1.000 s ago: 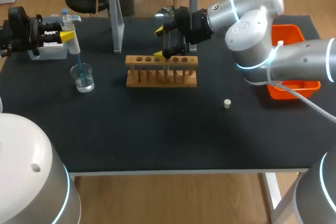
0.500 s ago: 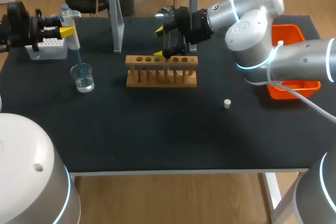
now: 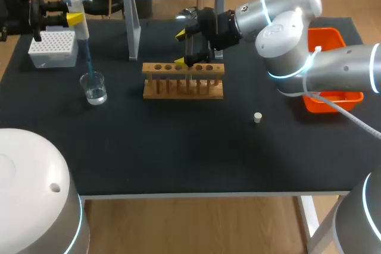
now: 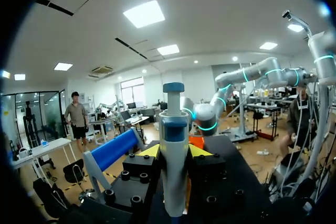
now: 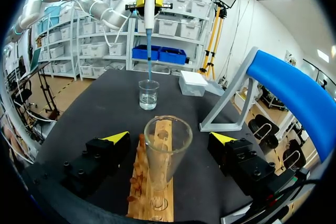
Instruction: Invert the test tube, pick up the pipette, mount the tip to pipette, aspirate from beaker and dispense into the tube, eject the tip, return the pipette, and cap with the stopper.
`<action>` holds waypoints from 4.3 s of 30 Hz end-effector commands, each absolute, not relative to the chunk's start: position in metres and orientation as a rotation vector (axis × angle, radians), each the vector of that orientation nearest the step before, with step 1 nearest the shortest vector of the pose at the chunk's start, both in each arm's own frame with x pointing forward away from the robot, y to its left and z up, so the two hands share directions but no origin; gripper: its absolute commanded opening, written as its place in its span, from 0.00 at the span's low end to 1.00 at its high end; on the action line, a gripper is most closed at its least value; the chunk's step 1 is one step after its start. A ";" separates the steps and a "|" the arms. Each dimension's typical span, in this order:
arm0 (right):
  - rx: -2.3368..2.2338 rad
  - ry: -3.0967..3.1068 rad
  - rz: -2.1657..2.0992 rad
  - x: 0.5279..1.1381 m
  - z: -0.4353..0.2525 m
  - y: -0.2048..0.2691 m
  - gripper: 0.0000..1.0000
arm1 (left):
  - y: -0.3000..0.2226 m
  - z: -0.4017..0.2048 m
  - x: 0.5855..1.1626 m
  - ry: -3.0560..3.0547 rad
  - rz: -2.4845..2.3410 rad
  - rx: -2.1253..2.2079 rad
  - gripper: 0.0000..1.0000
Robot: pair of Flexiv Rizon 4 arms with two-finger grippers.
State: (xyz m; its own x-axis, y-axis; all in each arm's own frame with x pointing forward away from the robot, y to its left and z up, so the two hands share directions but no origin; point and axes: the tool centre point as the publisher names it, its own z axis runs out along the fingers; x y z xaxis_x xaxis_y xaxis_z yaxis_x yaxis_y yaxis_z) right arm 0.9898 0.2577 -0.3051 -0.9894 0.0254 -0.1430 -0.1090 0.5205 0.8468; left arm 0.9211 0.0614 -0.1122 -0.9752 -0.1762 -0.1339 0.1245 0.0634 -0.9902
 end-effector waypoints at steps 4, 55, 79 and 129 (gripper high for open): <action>-0.074 2.623 1.468 0.990 -0.304 0.257 1.00 | 0.029 -0.065 0.921 2.174 -1.958 -0.030 0.00; -0.074 2.623 1.468 0.990 -0.304 0.257 1.00 | -0.146 0.002 0.963 2.274 -2.208 0.250 0.00; -0.074 2.623 1.468 0.990 -0.304 0.257 1.00 | -0.166 0.002 0.965 2.250 -2.275 0.213 0.00; -0.074 2.623 1.468 0.990 -0.304 0.257 1.00 | -0.187 -0.013 0.979 2.247 -2.334 0.213 0.00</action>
